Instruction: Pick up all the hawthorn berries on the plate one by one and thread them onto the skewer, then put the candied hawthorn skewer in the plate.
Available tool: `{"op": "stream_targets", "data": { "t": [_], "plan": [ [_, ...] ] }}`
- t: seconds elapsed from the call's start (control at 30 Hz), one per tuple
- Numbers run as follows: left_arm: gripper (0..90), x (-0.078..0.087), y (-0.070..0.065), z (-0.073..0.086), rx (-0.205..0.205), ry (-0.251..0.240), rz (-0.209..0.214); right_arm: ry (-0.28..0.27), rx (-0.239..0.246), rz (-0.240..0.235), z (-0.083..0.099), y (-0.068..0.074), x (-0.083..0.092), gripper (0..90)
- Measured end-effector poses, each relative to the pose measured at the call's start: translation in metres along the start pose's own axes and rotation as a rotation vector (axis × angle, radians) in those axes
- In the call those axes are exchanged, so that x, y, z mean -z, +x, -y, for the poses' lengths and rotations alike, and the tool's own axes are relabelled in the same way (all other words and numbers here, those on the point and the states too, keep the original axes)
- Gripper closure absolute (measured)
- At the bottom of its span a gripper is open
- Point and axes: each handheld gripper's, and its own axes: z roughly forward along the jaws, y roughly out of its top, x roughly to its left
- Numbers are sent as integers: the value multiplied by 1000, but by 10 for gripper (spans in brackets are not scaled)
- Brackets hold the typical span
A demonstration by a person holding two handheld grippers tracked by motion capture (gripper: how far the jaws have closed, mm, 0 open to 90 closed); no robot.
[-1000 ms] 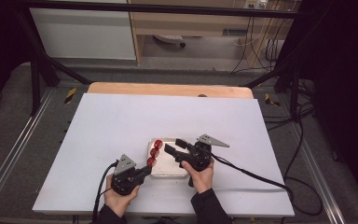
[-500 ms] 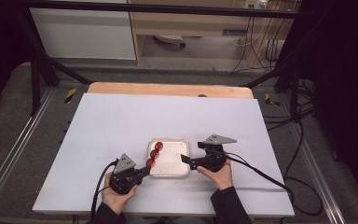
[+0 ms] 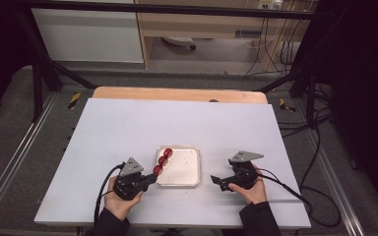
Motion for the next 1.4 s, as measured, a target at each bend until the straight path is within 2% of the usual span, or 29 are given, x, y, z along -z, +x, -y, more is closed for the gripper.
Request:
{"op": "stream_targets", "data": {
  "t": [0.13, 0.27, 0.43, 0.63, 1.07, 1.4],
  "plan": [
    [878, 1, 1, -11, -19, 34, -3, -16, 8, -5, 10, -10, 11, 16],
    [878, -3, 3, -21, -25, 59, -11, -23, -12, 12, 20, -18, 19, 21],
    [878, -10, 2, -29, -34, 90, -10, -13, -4, 46, 27, -20, 26, 19],
    [878, -27, 1, -36, -35, 119, -23, -21, -6, 49, 31, -20, 32, 18],
    [879, -50, 1, -39, -19, 179, -28, -24, -17, 48, 33, -21, 36, 18],
    [879, -62, -6, -36, -46, 266, -63, -21, -11, 41, 34, -21, 37, 18]
  ]
}}
